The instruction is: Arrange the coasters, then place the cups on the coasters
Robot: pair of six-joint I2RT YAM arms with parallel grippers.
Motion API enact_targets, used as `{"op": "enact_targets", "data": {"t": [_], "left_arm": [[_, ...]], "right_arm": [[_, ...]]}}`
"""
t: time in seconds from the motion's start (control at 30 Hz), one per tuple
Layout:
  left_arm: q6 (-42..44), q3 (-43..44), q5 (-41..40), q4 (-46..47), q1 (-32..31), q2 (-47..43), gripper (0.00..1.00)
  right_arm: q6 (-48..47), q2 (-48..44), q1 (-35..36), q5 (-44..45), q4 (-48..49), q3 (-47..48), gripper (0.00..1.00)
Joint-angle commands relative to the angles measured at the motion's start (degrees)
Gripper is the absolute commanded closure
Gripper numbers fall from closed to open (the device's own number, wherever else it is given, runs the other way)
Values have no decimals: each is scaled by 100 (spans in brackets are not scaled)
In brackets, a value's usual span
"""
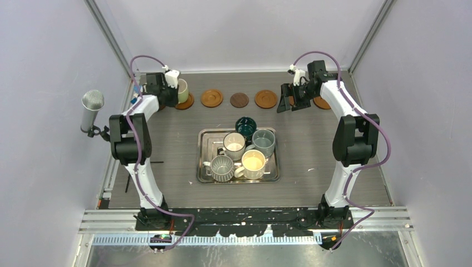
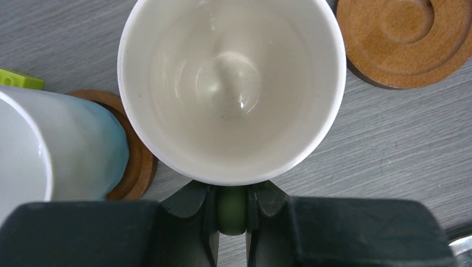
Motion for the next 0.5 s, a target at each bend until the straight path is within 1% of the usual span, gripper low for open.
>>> {"op": "enact_targets", "data": {"t": [0.0, 0.03, 0.1, 0.27, 0.47], "left_arm": [[-43, 109, 195, 259, -1, -42, 97], [-47, 111, 204, 233, -2, -42, 96], [-39, 116, 214, 170, -2, -26, 91], [-53, 130, 206, 27, -2, -9, 67], [-89, 77, 185, -104, -2, -125, 52]], "right_arm": [[-63, -159, 31, 11, 123, 70, 12], [-63, -166, 25, 9, 124, 60, 12], [-72, -173, 34, 0, 122, 47, 12], [-80, -171, 37, -7, 124, 58, 12], [-85, -183, 35, -7, 123, 36, 12]]}}
